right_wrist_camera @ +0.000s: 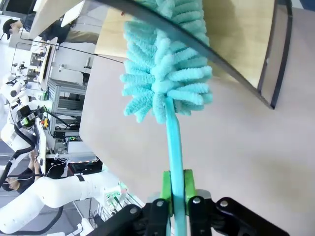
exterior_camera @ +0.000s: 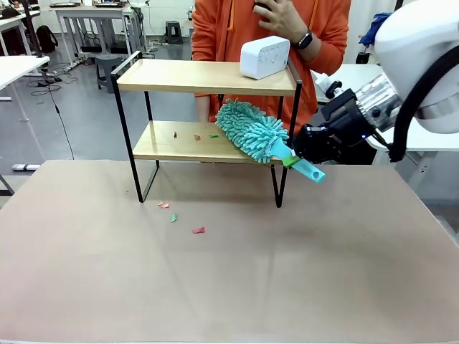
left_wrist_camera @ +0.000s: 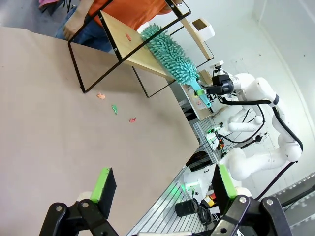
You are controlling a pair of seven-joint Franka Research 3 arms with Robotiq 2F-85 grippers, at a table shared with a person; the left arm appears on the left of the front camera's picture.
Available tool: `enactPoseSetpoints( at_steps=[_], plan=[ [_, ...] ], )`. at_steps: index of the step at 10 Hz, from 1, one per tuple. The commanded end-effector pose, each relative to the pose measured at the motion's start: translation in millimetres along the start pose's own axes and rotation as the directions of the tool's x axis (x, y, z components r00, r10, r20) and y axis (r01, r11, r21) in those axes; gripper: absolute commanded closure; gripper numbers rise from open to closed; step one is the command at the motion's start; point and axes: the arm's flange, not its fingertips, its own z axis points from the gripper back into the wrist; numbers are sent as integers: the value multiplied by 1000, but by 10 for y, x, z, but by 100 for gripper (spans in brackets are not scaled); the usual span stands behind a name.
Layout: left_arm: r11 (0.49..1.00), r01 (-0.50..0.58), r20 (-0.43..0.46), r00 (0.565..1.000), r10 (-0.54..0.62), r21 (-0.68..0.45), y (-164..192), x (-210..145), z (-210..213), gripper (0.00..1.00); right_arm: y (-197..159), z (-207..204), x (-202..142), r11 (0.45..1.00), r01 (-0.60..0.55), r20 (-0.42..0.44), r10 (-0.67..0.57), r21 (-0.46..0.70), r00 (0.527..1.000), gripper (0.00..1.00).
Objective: Clean the shelf.
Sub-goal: Clean the remaining tier of the Shelf with the Duster once objects are removed.
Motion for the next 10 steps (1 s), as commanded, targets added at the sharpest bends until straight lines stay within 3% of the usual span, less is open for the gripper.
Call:
enactPoseSetpoints(
  at_steps=[1, 3, 7, 10],
  plan=[
    [1000, 21, 12, 1000, -21, -13, -19, -6, -9, 0, 0, 65, -189, 999, -22, 63, 20, 29, 998, 90],
    [1000, 21, 12, 1000, -21, -13, -19, -6, -9, 0, 41, 38, -307, 1000, -12, 93, 9, 25, 996, 90],
    [1000, 21, 12, 1000, -21, -13, -19, -6, -9, 0, 341, -165, -379, 999, 36, 245, -26, -39, 969, 90],
    [1000, 21, 12, 1000, -21, -13, -19, -6, -9, 0, 610, -296, -551, 994, 75, 214, -55, -85, 975, 90]
  ],
)
